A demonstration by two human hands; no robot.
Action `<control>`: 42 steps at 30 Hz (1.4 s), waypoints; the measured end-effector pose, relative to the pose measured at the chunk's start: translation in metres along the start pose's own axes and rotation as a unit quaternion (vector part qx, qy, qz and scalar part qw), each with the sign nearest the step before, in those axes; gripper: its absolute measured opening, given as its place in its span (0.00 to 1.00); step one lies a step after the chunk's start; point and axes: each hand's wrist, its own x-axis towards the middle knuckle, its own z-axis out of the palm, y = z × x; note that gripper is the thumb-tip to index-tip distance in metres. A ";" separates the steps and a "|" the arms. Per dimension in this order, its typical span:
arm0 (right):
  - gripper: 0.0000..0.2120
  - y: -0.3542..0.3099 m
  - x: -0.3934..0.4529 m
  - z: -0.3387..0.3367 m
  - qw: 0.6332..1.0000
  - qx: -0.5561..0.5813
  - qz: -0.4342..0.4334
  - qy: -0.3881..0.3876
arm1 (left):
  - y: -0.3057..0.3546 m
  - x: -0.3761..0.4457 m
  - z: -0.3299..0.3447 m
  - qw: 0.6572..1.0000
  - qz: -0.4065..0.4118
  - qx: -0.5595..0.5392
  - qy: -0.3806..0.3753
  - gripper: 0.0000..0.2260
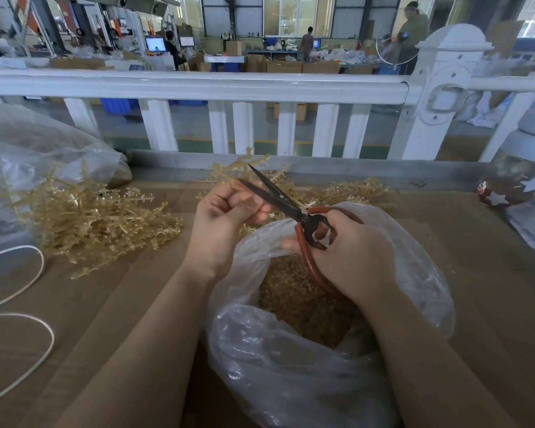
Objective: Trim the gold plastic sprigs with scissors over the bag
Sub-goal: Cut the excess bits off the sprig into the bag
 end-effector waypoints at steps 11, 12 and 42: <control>0.29 -0.004 -0.002 -0.006 1.000 -0.020 -0.013 0.007 | -0.001 -0.001 0.002 0.998 -0.006 0.054 -0.025 0.04; 0.28 -0.004 -0.002 -0.007 0.999 -0.028 -0.013 0.015 | -0.001 -0.001 0.003 0.998 -0.006 0.056 -0.028 0.04; 0.24 -0.006 0.001 -0.006 0.999 -0.026 -0.031 0.016 | -0.002 -0.001 0.001 0.998 -0.008 0.045 -0.031 0.03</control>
